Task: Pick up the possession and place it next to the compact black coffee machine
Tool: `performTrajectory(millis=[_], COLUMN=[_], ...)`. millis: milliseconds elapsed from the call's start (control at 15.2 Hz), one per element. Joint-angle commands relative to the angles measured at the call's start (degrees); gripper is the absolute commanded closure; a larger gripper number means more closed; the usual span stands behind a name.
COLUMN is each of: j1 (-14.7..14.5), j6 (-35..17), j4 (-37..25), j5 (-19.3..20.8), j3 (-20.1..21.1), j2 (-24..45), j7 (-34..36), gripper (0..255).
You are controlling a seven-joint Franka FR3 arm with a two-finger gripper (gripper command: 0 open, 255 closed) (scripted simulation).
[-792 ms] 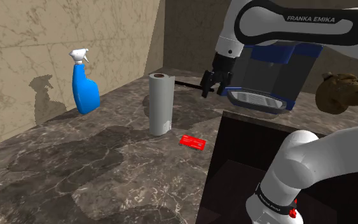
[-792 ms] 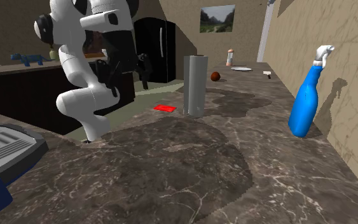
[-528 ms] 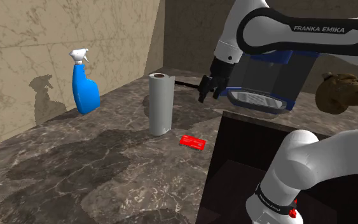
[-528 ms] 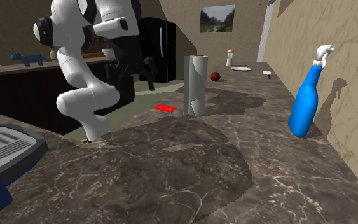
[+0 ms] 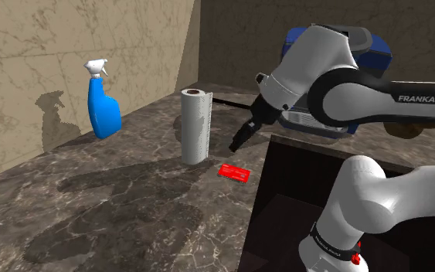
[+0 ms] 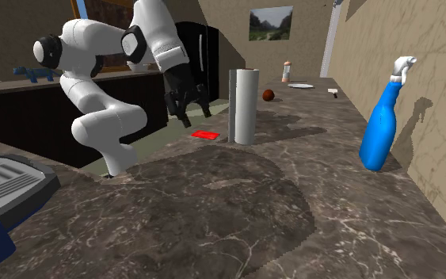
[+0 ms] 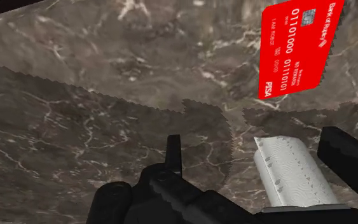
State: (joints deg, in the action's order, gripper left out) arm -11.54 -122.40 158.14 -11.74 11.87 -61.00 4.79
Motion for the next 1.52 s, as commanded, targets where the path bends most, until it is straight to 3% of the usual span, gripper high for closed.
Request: performTrajectory(millis=[0,198,726,1188,1254,1452], j1=[-3.2,-7.9,-7.6,-7.6,-7.6,-7.5], j6=[-5.5,-12.9,-22.1,-22.1,-22.1,-22.3], j4=[3.9,9.1,11.1,11.1,11.1,11.1], j5=[-1.4,-3.3,-4.5,-4.5,-4.5,-4.6], j3=[2.3,5.9,7.5,7.5,7.5,7.5], j2=[-2.5,-4.9,2.4,2.4,2.4,2.6], j7=[-0.9,-1.6,-1.9,-1.9,-1.9,-1.9], gripper=[0,0,0,0,255,255])
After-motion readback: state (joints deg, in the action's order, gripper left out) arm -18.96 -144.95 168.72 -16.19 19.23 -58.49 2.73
